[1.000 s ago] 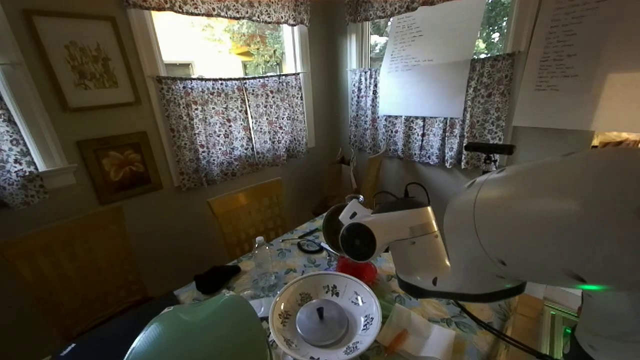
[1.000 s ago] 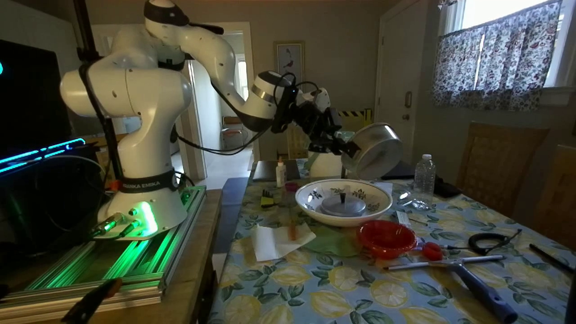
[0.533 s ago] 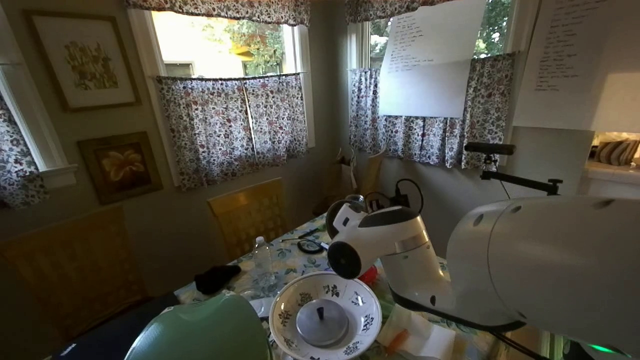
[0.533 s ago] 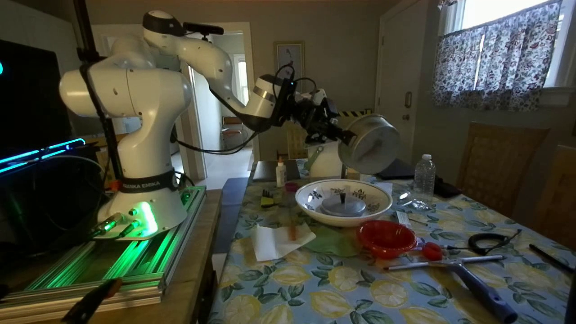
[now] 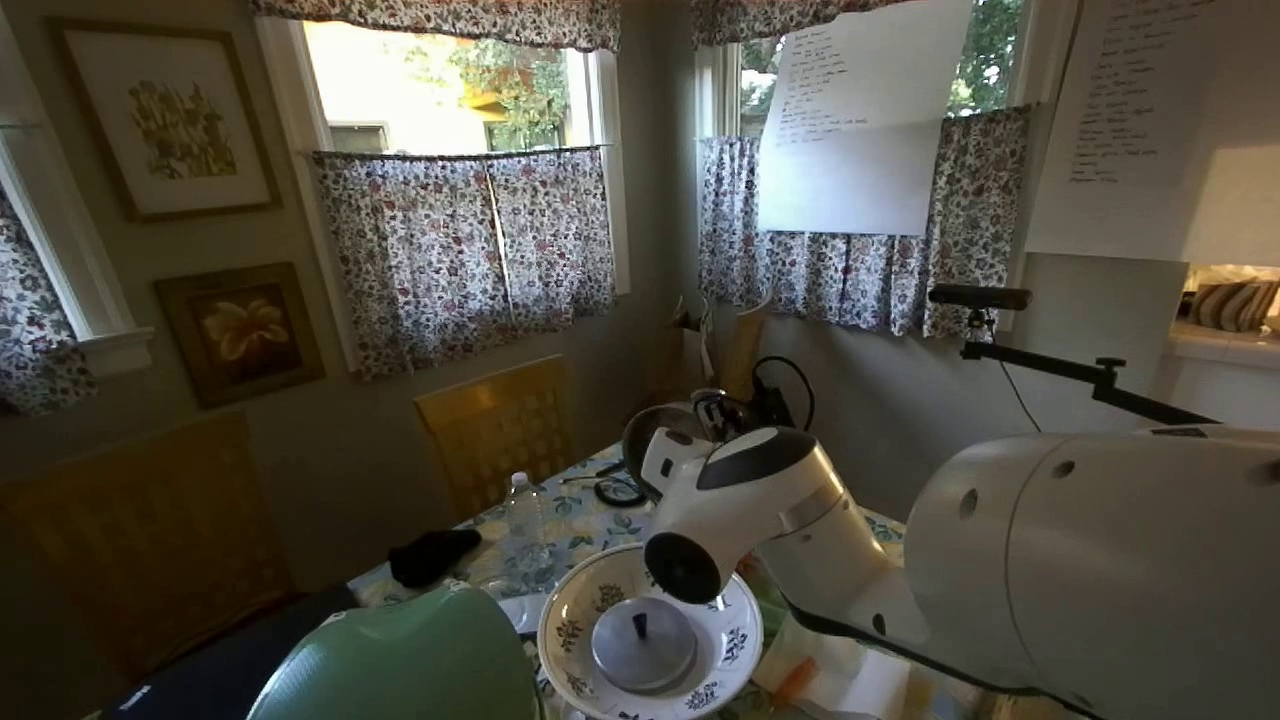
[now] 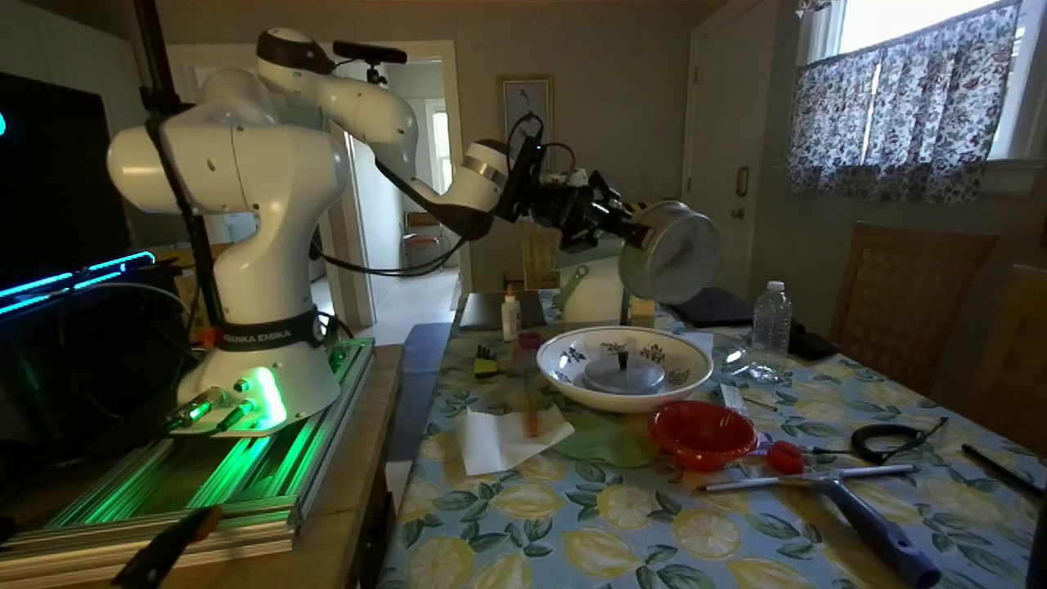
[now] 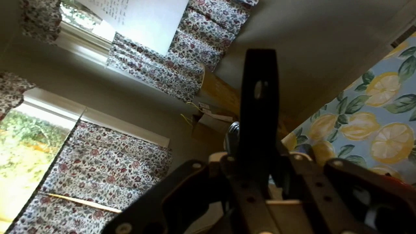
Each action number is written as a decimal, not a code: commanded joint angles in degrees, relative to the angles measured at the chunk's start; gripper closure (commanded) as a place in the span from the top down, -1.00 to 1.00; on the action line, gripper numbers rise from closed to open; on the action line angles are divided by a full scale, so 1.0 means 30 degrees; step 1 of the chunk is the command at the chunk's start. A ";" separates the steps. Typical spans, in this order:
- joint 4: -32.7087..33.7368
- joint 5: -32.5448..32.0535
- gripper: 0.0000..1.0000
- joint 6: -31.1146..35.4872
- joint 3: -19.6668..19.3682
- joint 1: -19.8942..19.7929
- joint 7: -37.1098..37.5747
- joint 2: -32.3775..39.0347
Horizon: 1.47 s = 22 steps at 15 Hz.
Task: Pick up the pot from the table and pour it's contents in the bowl
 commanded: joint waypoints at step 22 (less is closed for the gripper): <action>0.2387 -1.5211 -0.88 -1.4848 0.7696 -0.3324 0.6348 -0.4826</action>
